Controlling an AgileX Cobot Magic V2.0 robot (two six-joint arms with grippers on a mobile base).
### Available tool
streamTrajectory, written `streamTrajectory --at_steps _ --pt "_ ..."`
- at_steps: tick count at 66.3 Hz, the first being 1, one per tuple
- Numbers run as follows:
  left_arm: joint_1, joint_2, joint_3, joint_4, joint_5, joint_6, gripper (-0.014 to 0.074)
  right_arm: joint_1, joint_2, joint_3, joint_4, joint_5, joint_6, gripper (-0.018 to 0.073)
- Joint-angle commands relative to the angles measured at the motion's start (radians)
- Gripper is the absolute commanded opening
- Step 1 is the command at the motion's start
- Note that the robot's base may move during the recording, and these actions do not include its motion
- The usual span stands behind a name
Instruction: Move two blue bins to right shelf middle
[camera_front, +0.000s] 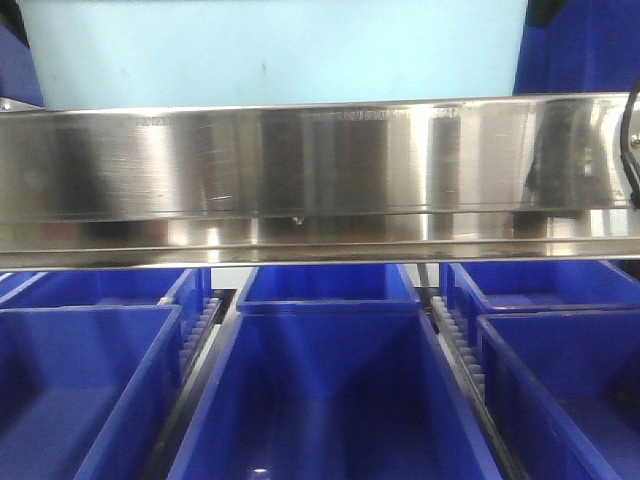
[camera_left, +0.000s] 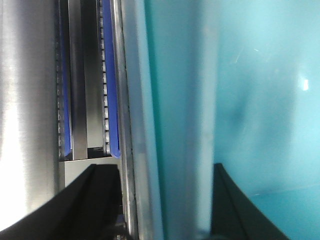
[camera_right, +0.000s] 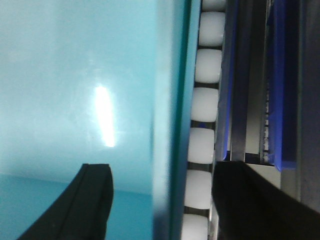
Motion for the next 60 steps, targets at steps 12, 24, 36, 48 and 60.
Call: streamTrajectory --at_steps 12,24,36,48,60 --pt "0.000 -0.014 -0.009 -0.013 -0.004 0.002 0.0255 -0.004 -0.008 -0.010 0.007 -0.007 -0.005 0.0320" --pt "0.000 -0.014 -0.009 -0.013 -0.004 0.002 0.0255 -0.004 -0.008 -0.010 0.007 -0.007 -0.005 0.0320" --pt "0.000 -0.014 -0.009 -0.015 -0.004 0.002 0.0193 -0.004 -0.008 -0.010 0.007 -0.007 -0.005 0.0163" --pt "0.000 -0.014 -0.009 -0.032 -0.004 0.009 -0.0107 -0.004 -0.008 -0.010 0.007 -0.007 -0.005 -0.0165" --pt "-0.002 -0.014 -0.009 -0.044 -0.004 0.011 -0.0111 -0.004 -0.008 -0.010 0.007 -0.007 -0.005 -0.0165"
